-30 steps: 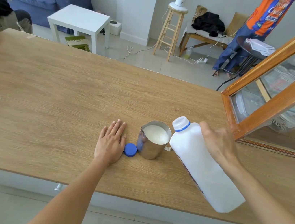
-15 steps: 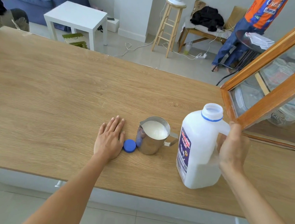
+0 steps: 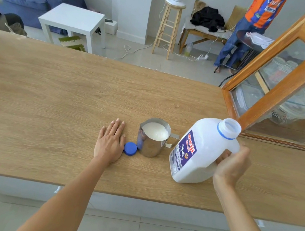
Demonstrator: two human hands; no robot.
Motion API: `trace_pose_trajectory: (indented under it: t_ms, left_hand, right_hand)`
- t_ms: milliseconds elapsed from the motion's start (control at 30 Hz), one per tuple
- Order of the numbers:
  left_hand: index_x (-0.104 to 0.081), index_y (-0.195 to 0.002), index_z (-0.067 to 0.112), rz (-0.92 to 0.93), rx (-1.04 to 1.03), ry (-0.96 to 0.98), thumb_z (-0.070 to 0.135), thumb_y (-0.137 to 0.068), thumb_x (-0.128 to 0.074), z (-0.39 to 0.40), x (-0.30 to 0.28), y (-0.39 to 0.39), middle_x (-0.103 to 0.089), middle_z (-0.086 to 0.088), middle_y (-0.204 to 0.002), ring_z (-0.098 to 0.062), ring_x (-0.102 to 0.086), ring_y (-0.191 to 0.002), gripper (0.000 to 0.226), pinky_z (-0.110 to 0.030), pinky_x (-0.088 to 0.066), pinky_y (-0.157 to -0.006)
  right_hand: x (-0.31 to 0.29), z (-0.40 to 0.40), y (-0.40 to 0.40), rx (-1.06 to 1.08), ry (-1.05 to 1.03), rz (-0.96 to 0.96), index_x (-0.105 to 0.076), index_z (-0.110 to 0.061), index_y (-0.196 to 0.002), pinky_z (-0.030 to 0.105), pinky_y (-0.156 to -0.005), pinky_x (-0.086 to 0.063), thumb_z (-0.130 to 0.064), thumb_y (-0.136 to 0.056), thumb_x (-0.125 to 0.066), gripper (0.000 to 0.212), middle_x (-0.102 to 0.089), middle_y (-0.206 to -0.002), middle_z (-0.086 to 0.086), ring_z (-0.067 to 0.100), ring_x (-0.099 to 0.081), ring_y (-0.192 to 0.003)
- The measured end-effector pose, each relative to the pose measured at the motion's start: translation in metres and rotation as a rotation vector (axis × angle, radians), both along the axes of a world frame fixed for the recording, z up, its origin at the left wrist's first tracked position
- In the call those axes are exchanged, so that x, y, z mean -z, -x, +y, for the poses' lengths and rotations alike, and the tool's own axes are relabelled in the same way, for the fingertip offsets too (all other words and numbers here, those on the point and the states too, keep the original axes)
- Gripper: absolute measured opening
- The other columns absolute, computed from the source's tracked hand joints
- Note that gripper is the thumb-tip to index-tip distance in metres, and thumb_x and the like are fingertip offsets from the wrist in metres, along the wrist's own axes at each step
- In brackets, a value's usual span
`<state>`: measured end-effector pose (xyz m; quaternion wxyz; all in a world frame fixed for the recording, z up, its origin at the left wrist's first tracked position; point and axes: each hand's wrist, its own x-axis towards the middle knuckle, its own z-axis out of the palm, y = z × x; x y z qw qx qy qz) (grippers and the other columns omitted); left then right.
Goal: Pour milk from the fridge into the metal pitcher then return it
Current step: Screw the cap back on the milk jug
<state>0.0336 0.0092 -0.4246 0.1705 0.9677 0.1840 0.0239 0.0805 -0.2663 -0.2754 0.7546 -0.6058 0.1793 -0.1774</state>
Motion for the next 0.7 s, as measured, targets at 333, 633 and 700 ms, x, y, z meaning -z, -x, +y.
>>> trace_pose_trajectory:
  t_ms: [333, 633, 700]
  left_hand:
    - [-0.021, -0.153, 0.016, 0.023, 0.047, 0.217, 0.033, -0.104, -0.023, 0.003, -0.009, -0.001, -0.011, 0.001, -0.162, -0.013, -0.006, -0.15, 0.052, -0.038, -0.004, -0.121]
    - [-0.021, -0.152, 0.012, -0.009, 0.333, 0.078, 0.057, -0.084, -0.008, -0.025, -0.009, 0.035, -0.025, -0.003, -0.158, -0.018, -0.026, -0.146, 0.083, -0.034, -0.021, -0.119]
    - [-0.019, -0.152, 0.013, 0.017, 0.345, 0.023, 0.054, -0.084, -0.002, -0.023, -0.013, 0.037, -0.023, -0.002, -0.159, -0.017, -0.024, -0.146, 0.082, -0.031, -0.019, -0.12]
  right_hand:
    - [0.003, -0.002, 0.002, 0.01, 0.055, 0.012, -0.041, -0.024, -0.051, 0.029, -0.05, -0.023, -0.018, -0.086, -0.035, 0.035, -0.04, -0.048, -0.008, 0.008, -0.035, -0.045]
    - [0.004, -0.001, 0.004, -0.027, 0.069, 0.016, -0.032, -0.019, -0.055, 0.03, -0.049, -0.02, -0.019, -0.085, -0.031, 0.03, -0.035, -0.037, -0.015, 0.006, -0.029, -0.039]
    - [0.002, -0.001, 0.006, -0.038, 0.078, 0.013, -0.031, -0.019, -0.055, 0.028, -0.048, -0.02, -0.02, -0.083, -0.03, 0.028, -0.035, -0.037, -0.014, 0.006, -0.029, -0.039]
